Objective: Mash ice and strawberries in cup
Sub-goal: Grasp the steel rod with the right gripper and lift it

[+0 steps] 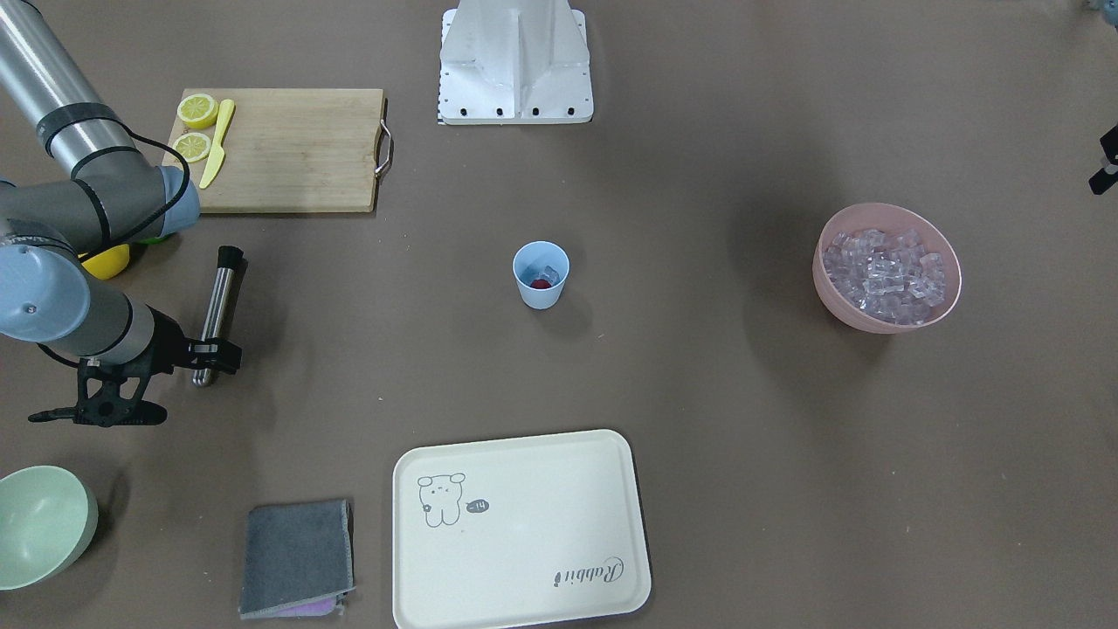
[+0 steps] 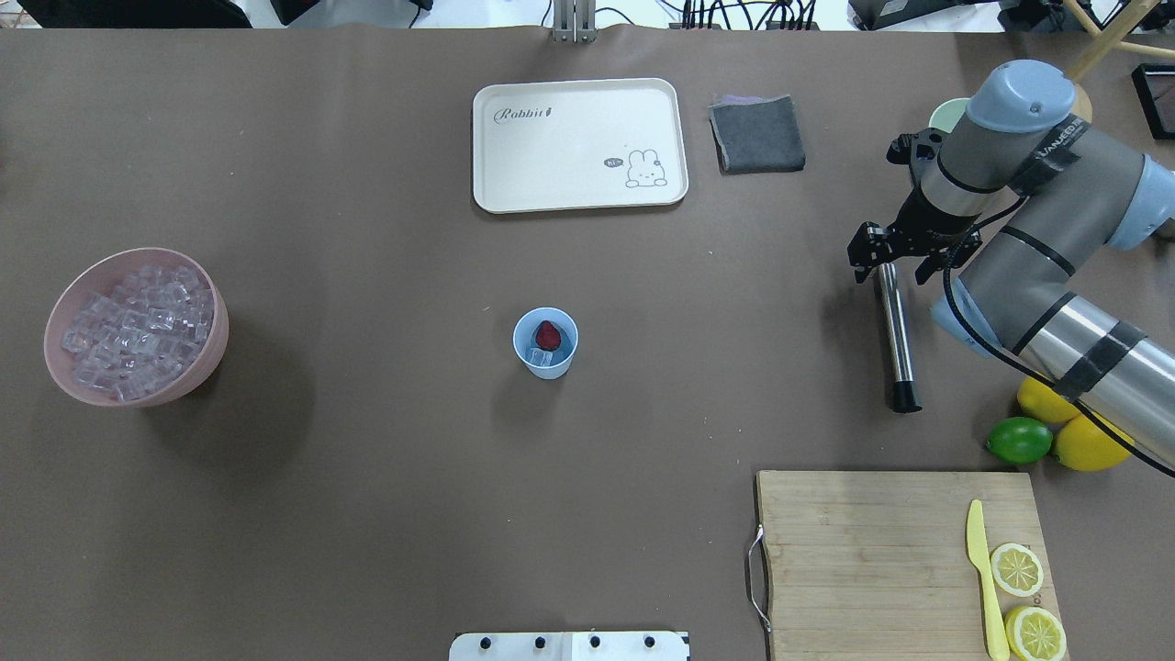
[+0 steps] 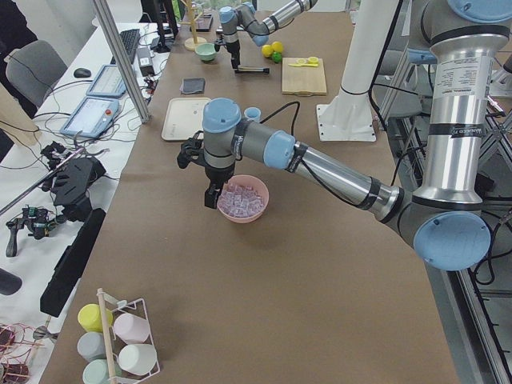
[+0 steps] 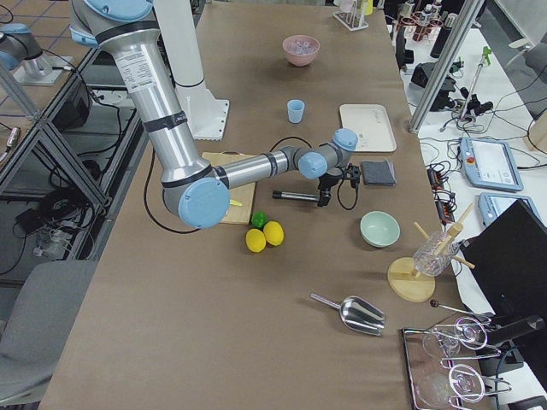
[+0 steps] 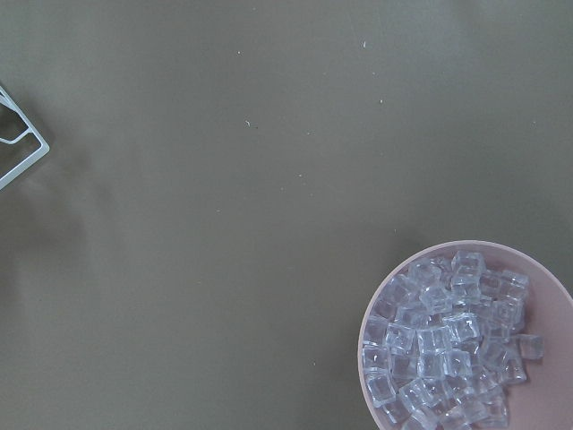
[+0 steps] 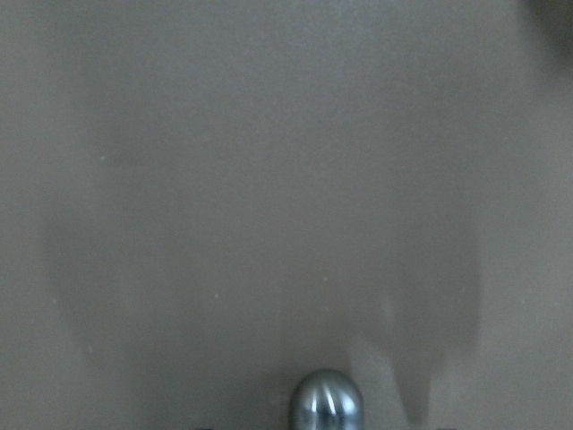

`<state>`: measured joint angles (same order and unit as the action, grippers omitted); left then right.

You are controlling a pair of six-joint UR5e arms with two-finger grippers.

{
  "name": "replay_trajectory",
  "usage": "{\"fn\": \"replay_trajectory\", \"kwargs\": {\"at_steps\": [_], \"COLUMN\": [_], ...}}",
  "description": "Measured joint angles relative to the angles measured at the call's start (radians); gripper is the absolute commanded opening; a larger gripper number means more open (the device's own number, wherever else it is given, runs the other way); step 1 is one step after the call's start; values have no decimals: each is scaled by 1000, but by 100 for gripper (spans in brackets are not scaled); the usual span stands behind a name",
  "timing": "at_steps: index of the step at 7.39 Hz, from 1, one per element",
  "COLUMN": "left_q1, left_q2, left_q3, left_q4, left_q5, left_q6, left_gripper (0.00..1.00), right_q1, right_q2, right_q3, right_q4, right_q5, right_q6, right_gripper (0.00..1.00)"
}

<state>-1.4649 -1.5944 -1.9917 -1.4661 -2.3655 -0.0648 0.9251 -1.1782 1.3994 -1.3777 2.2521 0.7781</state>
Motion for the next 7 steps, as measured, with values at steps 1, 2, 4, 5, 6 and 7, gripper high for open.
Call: {"fn": "replay_trajectory", "kwargs": {"at_steps": [1, 2, 4, 5, 6, 7], "left_q1": [0, 0, 0, 0, 1, 1], "left_q2": [0, -1, -2, -3, -3, -4], "left_q3": [-3, -6, -6, -7, -8, -8], "left_q4": [1, 1, 1, 1, 0, 0], "left_q5": [0, 0, 0, 0, 0, -1], "left_q6": [-1, -1, -4, -13, -25, -30], "left_gripper": [97, 97, 97, 97, 97, 97], "right_q1": [-4, -6, -9, -9, -3, 14], "right_q2": [-4, -7, -5, -2, 2, 4], "right_q3": [-1, -1, 1, 1, 3, 14], "right_q4": [0, 0, 0, 0, -1, -2], "right_q5": [2, 3, 5, 11, 27, 50], "right_q6": [-1, -1, -4, -8, -11, -13], "right_gripper": [42, 0, 0, 0, 0, 0]}}
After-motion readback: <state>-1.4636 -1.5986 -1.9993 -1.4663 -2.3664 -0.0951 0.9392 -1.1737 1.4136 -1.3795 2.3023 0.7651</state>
